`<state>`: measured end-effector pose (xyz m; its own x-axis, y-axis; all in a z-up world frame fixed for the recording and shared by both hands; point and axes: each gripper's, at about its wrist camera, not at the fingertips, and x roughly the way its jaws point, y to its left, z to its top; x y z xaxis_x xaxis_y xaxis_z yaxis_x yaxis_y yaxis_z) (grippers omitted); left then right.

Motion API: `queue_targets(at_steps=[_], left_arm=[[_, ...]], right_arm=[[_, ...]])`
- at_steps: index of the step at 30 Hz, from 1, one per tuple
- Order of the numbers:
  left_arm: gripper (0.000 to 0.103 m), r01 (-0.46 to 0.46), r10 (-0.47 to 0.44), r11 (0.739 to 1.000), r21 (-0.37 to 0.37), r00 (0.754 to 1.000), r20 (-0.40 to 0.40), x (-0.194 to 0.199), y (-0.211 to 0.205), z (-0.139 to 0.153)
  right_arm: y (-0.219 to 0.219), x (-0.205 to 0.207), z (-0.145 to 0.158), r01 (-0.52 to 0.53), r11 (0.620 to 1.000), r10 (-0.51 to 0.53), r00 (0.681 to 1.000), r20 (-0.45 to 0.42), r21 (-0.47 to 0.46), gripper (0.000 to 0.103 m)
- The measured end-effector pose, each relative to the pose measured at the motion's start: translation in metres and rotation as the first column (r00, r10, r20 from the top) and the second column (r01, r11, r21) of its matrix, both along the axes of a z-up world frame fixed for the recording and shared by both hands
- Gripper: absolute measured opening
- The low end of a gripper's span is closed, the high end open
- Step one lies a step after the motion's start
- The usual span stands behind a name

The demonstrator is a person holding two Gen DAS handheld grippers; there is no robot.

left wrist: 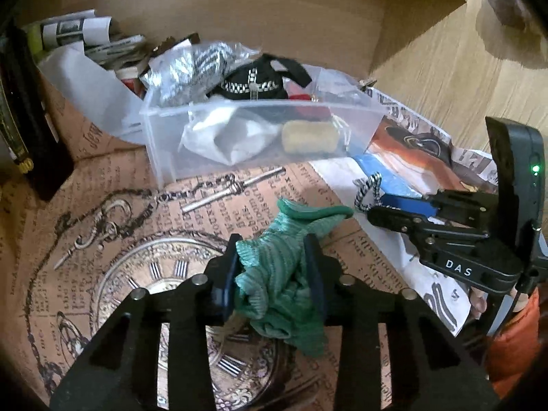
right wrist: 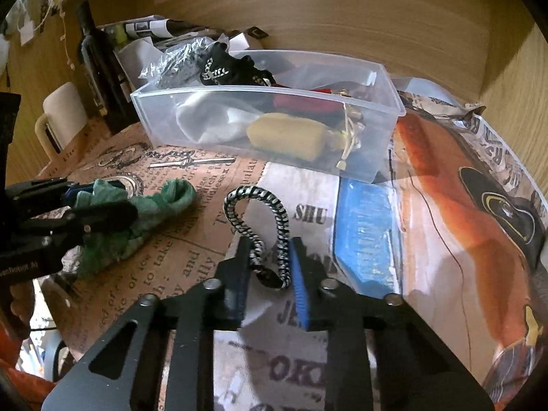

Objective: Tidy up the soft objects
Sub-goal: 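Grasp the green knit glove with the left tool while the right tool grasps the braided bracelet, then carry the glove and bracelet into the clear box and open both tools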

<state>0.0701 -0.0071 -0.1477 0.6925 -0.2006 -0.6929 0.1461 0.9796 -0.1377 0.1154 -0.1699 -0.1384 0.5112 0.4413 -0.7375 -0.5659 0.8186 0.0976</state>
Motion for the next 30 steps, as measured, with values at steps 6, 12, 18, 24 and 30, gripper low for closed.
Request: queue_targets(at_steps=[6, 12, 18, 24, 30], left_arm=[[0.031, -0.012, 0.012, 1.0, -0.003, 0.999, 0.046, 0.001, 0.003, 0.017], [0.031, -0.021, 0.022, 1.0, -0.004, 0.991, 0.134, 0.005, 0.003, 0.049], [0.031, -0.039, 0.036, 0.999, 0.008, 0.969, 0.246, 0.014, 0.001, 0.086], [0.031, -0.052, 0.046, 0.999, 0.011, 0.95, 0.308, 0.036, -0.002, 0.11], [0.032, -0.072, 0.061, 0.997, 0.025, 0.951, 0.303, 0.066, -0.004, 0.116]], right_arm=[[-0.005, 0.0, 0.011, 0.001, 0.999, -0.001, 1.0, 0.019, 0.032, 0.012], [-0.011, 0.0, 0.035, 0.007, 0.998, -0.012, 0.997, 0.082, 0.058, 0.012], [-0.018, 0.005, 0.069, 0.019, 0.994, -0.037, 0.985, 0.17, 0.107, 0.012], [-0.019, 0.018, 0.094, 0.024, 0.989, -0.059, 0.97, 0.236, 0.147, 0.012], [-0.017, 0.043, 0.107, 0.026, 0.984, -0.072, 0.963, 0.26, 0.178, 0.012]])
